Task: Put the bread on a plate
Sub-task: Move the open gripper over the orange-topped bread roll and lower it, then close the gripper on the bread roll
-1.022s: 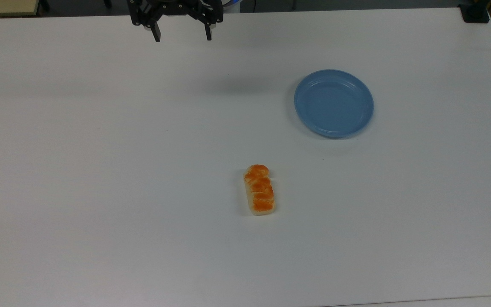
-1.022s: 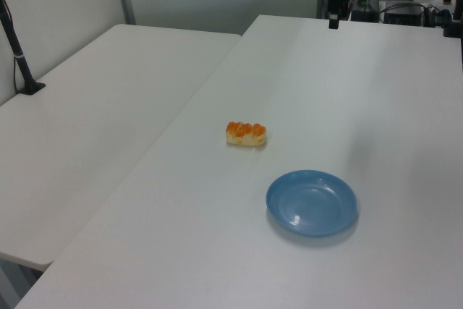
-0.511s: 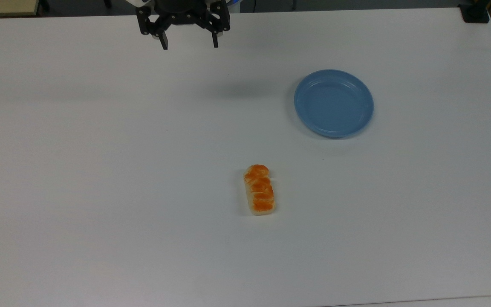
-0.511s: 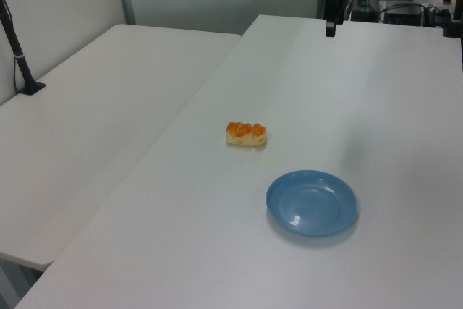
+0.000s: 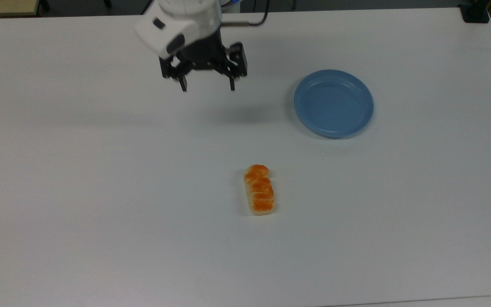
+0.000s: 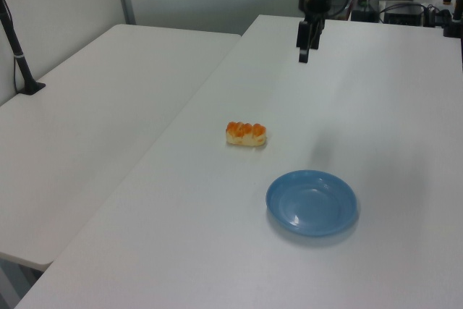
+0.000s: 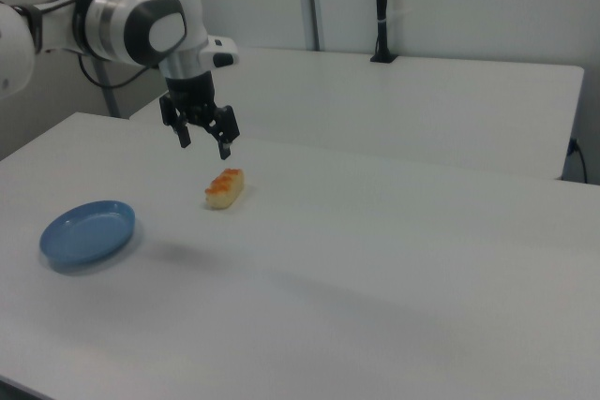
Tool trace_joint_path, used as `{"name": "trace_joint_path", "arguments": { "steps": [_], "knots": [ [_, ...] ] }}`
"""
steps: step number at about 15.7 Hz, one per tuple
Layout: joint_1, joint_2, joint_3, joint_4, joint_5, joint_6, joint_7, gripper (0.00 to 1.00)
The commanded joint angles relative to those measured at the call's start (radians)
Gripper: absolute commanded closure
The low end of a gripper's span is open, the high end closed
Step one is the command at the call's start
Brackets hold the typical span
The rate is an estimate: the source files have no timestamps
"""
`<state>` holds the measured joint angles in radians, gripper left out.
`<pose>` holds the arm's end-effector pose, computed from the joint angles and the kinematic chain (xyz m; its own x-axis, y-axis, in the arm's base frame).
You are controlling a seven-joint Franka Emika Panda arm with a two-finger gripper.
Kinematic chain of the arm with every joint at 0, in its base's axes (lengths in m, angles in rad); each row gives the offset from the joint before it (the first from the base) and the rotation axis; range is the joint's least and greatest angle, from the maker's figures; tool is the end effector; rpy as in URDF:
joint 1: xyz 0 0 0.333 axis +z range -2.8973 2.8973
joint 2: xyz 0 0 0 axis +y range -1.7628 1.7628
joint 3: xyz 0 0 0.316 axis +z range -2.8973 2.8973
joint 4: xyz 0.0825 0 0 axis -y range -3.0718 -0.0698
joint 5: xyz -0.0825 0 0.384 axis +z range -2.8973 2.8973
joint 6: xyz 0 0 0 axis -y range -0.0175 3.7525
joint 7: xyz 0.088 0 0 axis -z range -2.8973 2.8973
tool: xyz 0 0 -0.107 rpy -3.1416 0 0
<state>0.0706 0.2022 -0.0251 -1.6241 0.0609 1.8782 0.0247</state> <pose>0.6292 0.0344 0.5066 0.9987 0.0031 0.0501 0.0059 -0.9985 -0.0551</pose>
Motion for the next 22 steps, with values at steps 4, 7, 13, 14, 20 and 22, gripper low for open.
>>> {"name": "trace_joint_path", "arguments": {
  "steps": [4,7,13,14,20,22],
  "knots": [
    [0.034,0.167,0.027,0.09,-0.004,0.113,0.135,0.0],
    [0.032,0.244,0.07,0.153,-0.012,0.145,0.172,0.0],
    [0.067,0.365,0.099,0.223,-0.079,0.216,0.254,0.0],
    [0.067,0.387,0.106,0.237,-0.107,0.231,0.283,0.0],
    [0.081,0.467,0.12,0.271,-0.18,0.28,0.348,0.0],
    [0.081,0.483,0.12,0.271,-0.19,0.289,0.348,0.0]
  ]
}}
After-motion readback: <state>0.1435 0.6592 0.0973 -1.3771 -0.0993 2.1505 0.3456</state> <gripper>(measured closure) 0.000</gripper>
